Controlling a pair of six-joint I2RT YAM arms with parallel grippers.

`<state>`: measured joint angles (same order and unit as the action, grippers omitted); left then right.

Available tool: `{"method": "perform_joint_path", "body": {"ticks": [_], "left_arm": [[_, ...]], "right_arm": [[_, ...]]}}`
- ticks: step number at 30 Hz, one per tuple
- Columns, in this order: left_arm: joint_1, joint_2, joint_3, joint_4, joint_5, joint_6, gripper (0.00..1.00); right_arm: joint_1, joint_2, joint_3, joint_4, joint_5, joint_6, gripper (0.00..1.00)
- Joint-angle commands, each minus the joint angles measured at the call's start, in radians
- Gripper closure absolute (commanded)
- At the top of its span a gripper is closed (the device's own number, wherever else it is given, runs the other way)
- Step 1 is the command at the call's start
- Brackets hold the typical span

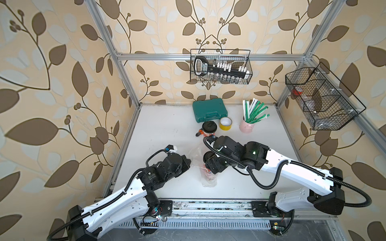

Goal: Pack milk tea into plastic carrier bags
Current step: Place the milk tea cup in the plastic carrier bag.

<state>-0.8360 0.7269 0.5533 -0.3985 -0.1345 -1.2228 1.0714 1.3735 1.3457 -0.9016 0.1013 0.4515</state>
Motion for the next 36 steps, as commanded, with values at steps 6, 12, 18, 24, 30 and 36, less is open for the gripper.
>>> {"method": "perform_joint_path", "body": {"ticks": [6,12,18,24,30,36], "left_arm": [[0.011,-0.044,-0.017,-0.023,-0.031,-0.018,1.00],[0.011,-0.052,-0.023,-0.028,-0.034,-0.018,1.00],[0.012,-0.053,-0.024,-0.029,-0.037,-0.018,1.00],[0.011,-0.058,-0.027,-0.031,-0.039,-0.017,1.00],[0.012,-0.063,-0.027,-0.040,-0.043,-0.015,1.00],[0.011,-0.072,-0.024,-0.051,-0.050,-0.011,1.00]], "right_arm": [[0.006,0.020,-0.090,0.090,0.003,-0.031,0.28],[0.007,0.036,-0.124,0.119,0.010,-0.038,0.28],[0.006,0.032,-0.174,0.174,-0.015,-0.040,0.26],[0.006,0.042,-0.211,0.200,-0.029,-0.049,0.23],[0.006,0.015,-0.195,0.181,-0.040,-0.065,0.10],[0.007,-0.007,-0.061,0.079,-0.046,-0.068,0.01]]}}
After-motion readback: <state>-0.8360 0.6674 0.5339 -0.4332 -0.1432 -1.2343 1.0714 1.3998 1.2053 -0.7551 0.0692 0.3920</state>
